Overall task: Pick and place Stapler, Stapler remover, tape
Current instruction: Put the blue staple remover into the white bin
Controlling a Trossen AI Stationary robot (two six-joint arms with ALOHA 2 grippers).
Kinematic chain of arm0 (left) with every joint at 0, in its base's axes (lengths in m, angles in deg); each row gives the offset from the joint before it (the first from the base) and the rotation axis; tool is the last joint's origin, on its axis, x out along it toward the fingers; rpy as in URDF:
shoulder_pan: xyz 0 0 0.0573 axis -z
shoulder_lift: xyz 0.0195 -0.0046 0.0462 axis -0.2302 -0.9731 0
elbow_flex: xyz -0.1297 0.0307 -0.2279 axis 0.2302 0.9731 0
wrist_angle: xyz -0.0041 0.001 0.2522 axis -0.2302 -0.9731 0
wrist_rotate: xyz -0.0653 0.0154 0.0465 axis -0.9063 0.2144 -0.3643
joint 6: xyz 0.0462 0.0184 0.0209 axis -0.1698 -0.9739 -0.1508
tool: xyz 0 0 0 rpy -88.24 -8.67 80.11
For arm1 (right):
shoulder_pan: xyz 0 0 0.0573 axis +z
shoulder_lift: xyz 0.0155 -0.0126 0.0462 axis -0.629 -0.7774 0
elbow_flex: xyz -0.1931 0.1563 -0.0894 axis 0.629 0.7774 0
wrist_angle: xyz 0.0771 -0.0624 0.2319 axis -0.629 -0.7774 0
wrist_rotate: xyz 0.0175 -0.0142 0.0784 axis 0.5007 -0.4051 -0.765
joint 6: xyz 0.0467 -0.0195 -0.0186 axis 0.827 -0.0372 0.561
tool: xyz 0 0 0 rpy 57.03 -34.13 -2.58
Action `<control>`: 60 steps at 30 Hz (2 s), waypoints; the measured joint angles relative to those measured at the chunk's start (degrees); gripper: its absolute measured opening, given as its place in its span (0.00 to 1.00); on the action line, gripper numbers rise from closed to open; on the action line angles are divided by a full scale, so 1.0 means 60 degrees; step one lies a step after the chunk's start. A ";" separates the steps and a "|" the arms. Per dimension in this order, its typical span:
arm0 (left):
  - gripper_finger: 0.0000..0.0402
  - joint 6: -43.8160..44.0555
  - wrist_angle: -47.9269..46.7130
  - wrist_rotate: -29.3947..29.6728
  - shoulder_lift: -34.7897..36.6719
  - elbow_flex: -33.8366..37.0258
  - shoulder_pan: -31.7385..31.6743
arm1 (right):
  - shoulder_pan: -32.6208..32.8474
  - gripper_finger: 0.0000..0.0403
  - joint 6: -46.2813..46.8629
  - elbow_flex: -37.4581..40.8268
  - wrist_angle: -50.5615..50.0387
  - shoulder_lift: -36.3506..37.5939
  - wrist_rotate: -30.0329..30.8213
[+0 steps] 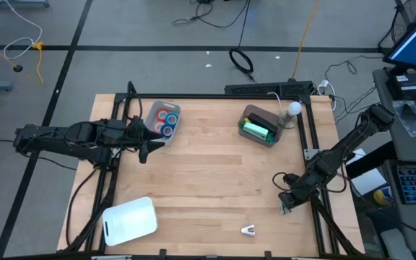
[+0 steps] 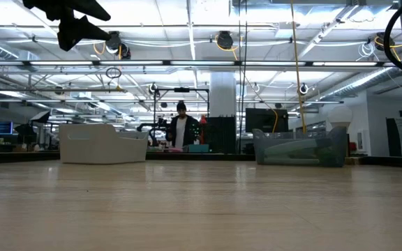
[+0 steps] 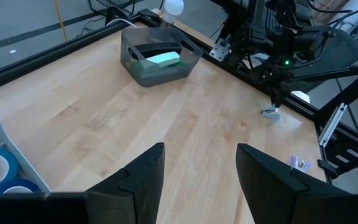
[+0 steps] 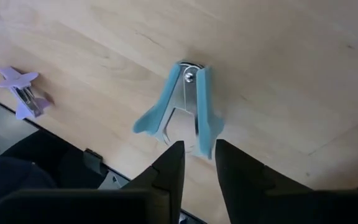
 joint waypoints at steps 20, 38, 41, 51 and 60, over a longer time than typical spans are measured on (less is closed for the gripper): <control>0.49 -0.0062 -0.0001 -0.0002 0.0000 0.0000 -0.0001 | 0.0000 0.01 0.0212 0.0000 -0.0356 -0.0093 0.0018; 0.49 0.0853 0.0395 -0.0009 -0.0215 0.0000 0.0000 | -0.0068 0.00 -0.0287 0.0000 0.3179 0.0060 0.4996; 0.49 0.0898 0.1106 -0.0209 -0.0611 0.0000 0.0000 | -0.0315 0.00 -0.1334 0.0000 0.4533 0.0053 0.6128; 0.49 0.0932 0.5030 -0.3084 -0.2903 0.0002 0.0006 | -0.1973 0.00 -0.6473 0.0000 1.0205 -0.1075 0.7332; 0.49 0.2300 0.7764 -0.4082 -0.4709 0.0004 0.0007 | -0.3171 0.00 -0.8797 -0.1411 1.1117 -0.3310 0.6249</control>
